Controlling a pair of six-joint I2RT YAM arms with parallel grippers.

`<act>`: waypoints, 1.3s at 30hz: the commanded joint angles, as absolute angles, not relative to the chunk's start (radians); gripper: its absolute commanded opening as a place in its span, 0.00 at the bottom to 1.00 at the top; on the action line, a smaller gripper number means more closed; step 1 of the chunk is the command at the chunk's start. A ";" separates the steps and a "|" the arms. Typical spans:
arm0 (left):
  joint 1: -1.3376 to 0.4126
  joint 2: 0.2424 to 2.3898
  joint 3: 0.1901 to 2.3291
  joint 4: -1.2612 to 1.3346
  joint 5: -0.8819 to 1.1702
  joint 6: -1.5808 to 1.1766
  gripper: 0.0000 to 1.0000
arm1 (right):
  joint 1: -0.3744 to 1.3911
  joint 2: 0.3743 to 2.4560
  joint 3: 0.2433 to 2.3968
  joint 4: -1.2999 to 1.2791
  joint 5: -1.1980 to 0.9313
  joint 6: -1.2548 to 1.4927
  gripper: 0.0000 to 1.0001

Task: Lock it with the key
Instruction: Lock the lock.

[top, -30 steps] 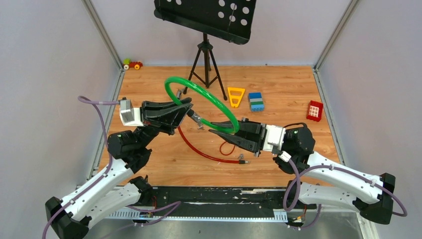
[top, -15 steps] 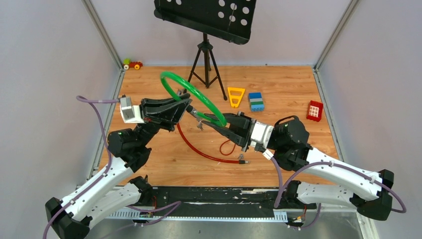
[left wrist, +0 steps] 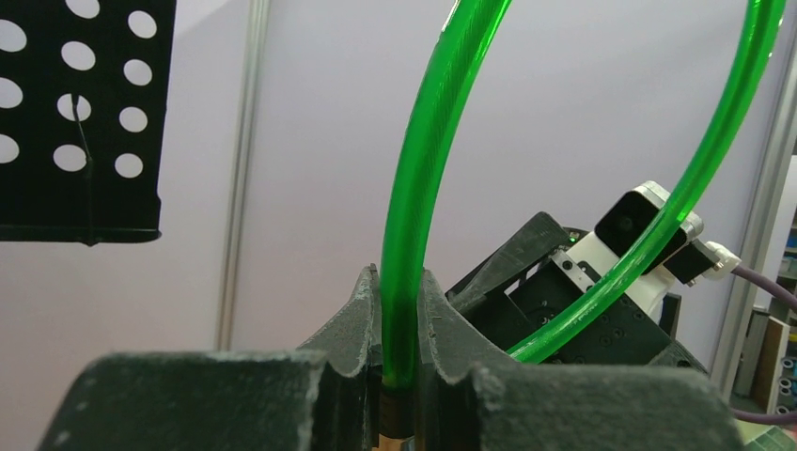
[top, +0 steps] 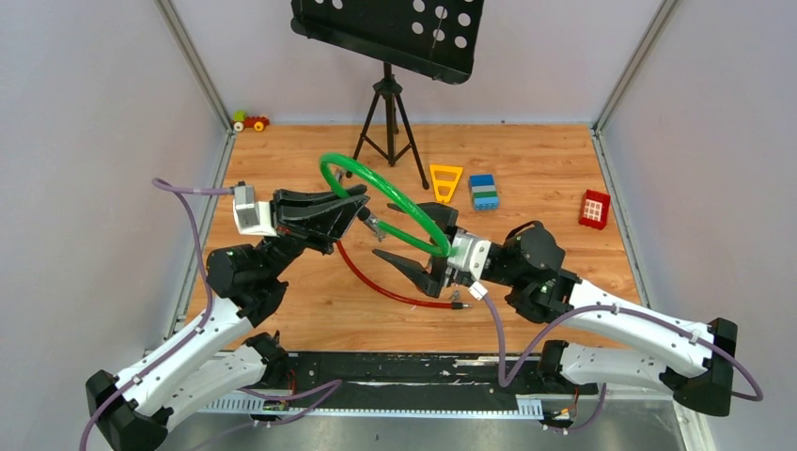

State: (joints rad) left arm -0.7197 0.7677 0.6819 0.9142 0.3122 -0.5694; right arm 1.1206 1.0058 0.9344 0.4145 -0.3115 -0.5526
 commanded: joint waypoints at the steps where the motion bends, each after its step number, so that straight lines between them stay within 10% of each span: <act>1: -0.723 0.753 0.699 0.989 0.301 -0.585 0.00 | 1.118 0.936 0.910 0.417 -0.313 -0.545 0.71; 39: -0.724 0.776 0.736 1.150 0.375 -0.678 0.00 | 1.031 0.980 0.749 0.839 -0.339 0.156 0.32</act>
